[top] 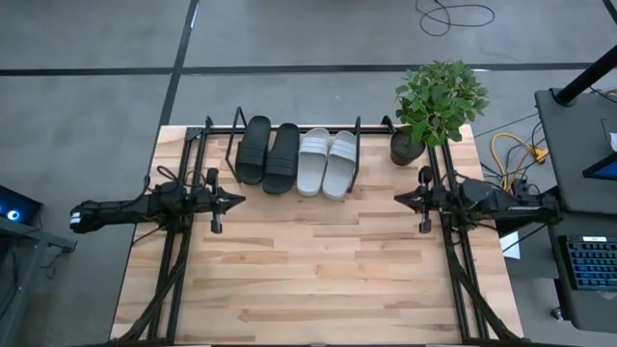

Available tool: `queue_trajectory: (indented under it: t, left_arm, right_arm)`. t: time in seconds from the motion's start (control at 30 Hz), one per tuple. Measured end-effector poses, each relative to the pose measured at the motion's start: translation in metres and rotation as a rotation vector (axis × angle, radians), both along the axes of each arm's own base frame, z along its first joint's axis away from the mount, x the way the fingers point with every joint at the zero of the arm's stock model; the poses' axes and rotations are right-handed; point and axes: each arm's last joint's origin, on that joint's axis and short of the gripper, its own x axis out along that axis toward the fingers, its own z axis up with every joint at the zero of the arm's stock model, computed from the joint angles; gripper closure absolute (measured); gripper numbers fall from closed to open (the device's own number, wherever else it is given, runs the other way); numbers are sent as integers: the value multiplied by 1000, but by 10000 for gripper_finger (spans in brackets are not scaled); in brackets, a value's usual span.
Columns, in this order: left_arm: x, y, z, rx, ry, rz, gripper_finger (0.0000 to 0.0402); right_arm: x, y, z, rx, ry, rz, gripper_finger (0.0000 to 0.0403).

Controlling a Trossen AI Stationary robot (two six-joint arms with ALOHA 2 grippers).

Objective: Pick and place slides into the shelf
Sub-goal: Return to Home Position

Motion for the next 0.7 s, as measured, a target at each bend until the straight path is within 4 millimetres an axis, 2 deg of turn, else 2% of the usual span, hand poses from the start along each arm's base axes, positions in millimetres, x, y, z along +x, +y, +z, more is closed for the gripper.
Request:
queue_trajectory:
  t: [0.23,0.53,0.7]
  left_arm:
    - [0,0,0,0,-1,-2,402]
    - [0,0,1,1,-14,-4,402]
    - [0,0,1,1,-13,-4,402]
  right_arm:
    - [4,1,-21,70,43,18,394]
    - [7,2,-24,76,-47,70,394]
    - [10,3,-28,76,-16,76,394]
